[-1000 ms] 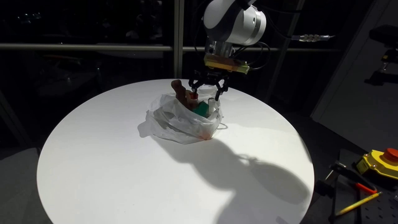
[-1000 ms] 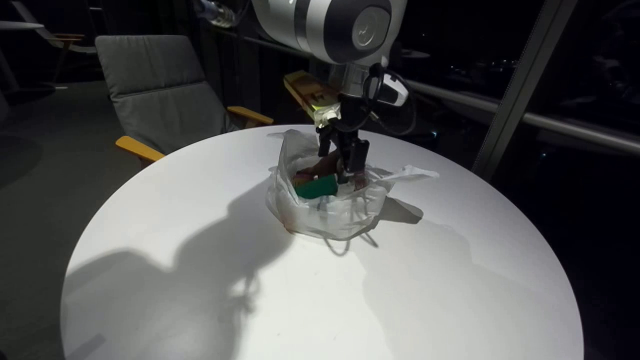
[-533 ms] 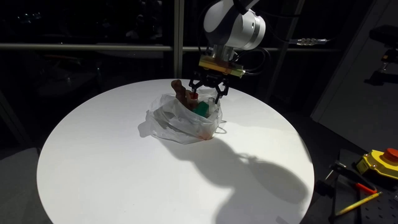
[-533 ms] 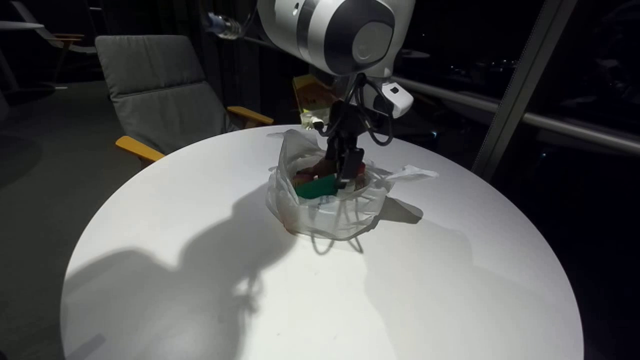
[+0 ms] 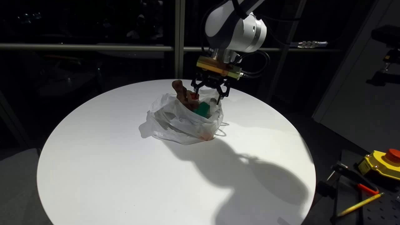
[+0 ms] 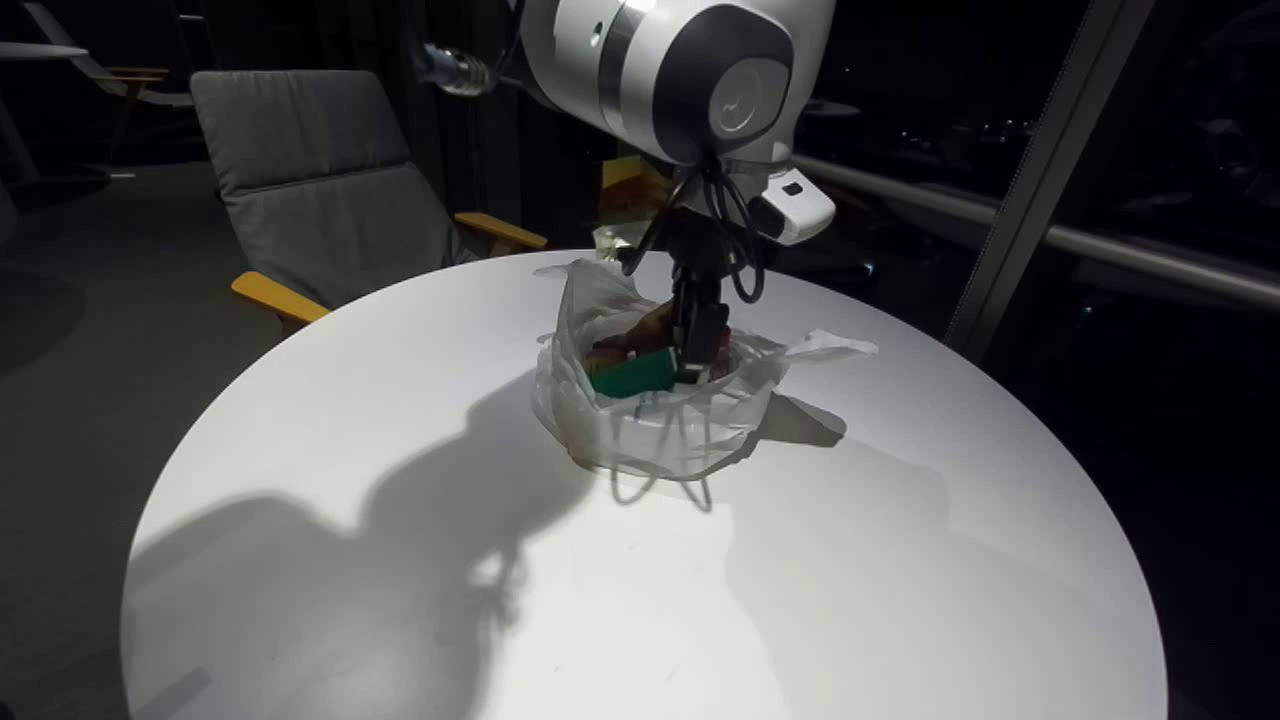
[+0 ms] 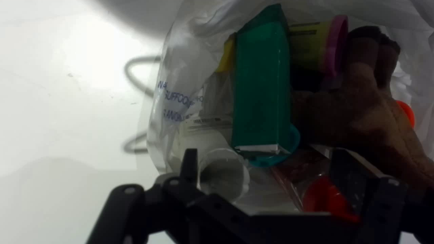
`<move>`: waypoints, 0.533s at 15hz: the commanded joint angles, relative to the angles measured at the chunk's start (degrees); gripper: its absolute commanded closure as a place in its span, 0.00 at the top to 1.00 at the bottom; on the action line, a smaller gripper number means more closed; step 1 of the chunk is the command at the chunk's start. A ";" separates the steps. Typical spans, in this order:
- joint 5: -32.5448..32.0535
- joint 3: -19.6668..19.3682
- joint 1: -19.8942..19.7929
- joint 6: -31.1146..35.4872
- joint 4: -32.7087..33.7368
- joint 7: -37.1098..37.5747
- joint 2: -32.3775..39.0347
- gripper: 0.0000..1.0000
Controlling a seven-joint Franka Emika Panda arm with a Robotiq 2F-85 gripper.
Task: Take everything out of the plastic bag
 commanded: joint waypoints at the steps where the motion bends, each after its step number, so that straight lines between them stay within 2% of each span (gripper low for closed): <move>1: -1.36 -1.98 1.76 0.58 2.16 4.42 1.65 1.00; 4: -2.07 -2.29 2.27 -0.32 2.87 5.95 2.58 1.00; 5: -2.14 -2.33 2.40 -0.33 3.14 6.38 2.89 0.85; 6: -2.41 -2.71 2.82 0.19 3.07 7.31 3.03 0.74; 8: -3.16 -3.43 3.42 0.61 3.21 9.10 3.30 0.58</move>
